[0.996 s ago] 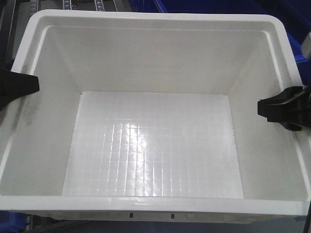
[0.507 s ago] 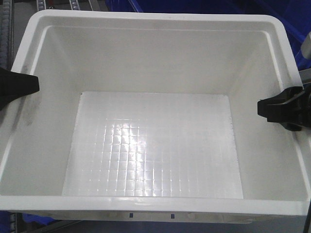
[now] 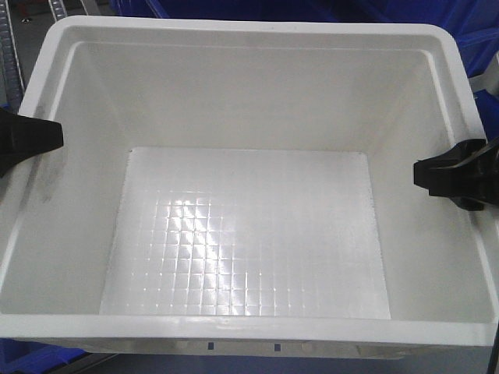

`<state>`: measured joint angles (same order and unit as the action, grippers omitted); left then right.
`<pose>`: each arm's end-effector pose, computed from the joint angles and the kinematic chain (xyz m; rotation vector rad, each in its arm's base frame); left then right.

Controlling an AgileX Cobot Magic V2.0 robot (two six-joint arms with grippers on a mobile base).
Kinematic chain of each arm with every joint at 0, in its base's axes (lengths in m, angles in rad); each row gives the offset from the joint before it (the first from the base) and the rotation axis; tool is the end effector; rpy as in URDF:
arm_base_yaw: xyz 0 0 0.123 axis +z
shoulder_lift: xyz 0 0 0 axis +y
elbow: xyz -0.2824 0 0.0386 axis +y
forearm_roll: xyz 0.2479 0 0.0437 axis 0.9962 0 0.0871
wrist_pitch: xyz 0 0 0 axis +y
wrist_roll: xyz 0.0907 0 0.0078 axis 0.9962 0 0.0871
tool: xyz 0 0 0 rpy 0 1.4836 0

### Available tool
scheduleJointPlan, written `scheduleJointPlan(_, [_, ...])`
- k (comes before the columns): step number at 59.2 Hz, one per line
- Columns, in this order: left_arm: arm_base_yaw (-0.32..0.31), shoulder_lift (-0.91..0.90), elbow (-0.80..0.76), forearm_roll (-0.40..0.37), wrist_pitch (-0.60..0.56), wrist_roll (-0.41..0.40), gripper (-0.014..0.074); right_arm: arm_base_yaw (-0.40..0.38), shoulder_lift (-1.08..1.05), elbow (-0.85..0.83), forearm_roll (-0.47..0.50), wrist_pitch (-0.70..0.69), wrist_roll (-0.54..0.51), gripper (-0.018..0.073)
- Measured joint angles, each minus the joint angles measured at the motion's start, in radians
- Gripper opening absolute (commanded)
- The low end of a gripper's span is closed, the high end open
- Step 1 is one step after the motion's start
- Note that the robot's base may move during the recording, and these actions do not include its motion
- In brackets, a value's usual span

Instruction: Move bin from left to right shelf

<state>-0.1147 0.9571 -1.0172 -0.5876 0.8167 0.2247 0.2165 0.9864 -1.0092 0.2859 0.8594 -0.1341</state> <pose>0.1780 -0.0576 0.3890 0.1502 2.1538 -0.6309 0.1809 0.0597 0.3698 -0.2968 2.2906 0.3870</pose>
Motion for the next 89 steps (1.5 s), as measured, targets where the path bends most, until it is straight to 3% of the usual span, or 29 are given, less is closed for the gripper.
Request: scheduleJointPlan(89, [0.000, 0.000, 0.000, 0.000, 0.000, 0.000, -0.0006, 0.000, 0.000, 0.000, -0.001, 0.003, 0.000, -0.0004])
